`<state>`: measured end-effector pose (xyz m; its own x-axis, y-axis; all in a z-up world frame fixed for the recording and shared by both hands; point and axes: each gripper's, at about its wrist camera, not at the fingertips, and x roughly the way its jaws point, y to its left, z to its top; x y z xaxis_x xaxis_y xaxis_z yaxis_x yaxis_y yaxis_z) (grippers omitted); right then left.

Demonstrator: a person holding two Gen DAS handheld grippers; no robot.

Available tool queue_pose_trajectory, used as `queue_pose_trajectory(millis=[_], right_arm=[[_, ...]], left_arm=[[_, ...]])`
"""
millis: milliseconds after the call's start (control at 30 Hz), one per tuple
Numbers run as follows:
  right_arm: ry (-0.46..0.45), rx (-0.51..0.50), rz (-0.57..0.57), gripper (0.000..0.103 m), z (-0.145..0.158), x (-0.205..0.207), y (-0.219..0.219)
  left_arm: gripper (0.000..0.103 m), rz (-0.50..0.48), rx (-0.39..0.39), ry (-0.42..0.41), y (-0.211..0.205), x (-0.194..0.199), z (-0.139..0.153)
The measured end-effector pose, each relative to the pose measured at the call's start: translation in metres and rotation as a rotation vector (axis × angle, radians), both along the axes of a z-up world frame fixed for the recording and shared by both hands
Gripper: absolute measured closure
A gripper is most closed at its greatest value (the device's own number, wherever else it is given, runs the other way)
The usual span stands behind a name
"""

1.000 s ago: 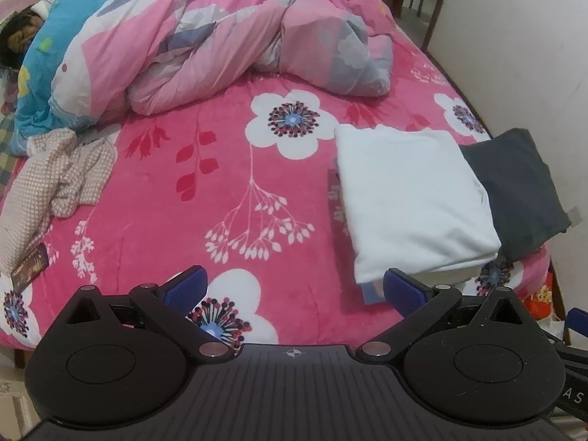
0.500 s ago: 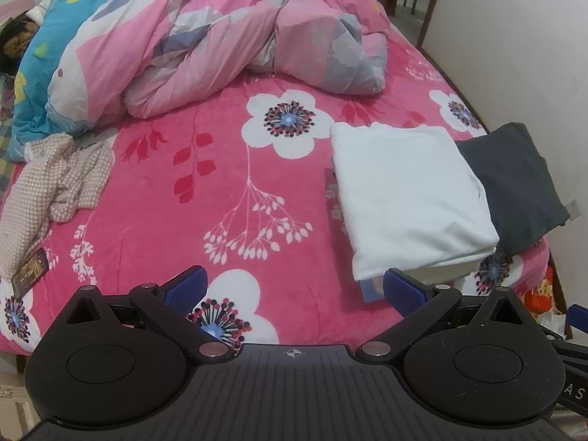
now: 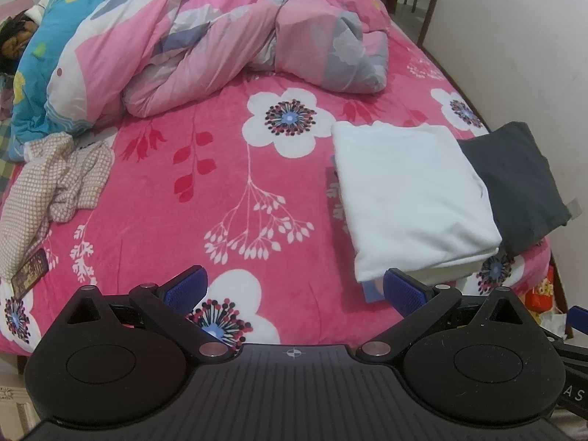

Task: Fold clothes

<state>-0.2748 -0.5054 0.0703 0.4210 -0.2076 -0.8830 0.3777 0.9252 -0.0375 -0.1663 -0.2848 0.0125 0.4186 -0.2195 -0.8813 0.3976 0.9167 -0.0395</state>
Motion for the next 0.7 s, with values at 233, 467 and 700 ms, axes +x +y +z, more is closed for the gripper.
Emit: queue_pose_trajectory(millis=[233, 467, 700], right_arm=[[0.013, -0.001, -0.001, 0.022, -0.0021, 0.0033, -0.0001], [0.022, -0.006, -0.001, 0.022, -0.0034, 0.0057, -0.0005], [0.029, -0.009, 0.0, 0.022, -0.0044, 0.0076, -0.0007]], left_arm=[[0.0, 0.002, 0.004, 0.008, 0.0003, 0.0031, -0.0014], [0.0, 0.001, 0.008, 0.011, -0.0003, 0.0052, -0.0021], [0.0, 0.0, 0.01, 0.021, -0.001, 0.0069, -0.0041]])
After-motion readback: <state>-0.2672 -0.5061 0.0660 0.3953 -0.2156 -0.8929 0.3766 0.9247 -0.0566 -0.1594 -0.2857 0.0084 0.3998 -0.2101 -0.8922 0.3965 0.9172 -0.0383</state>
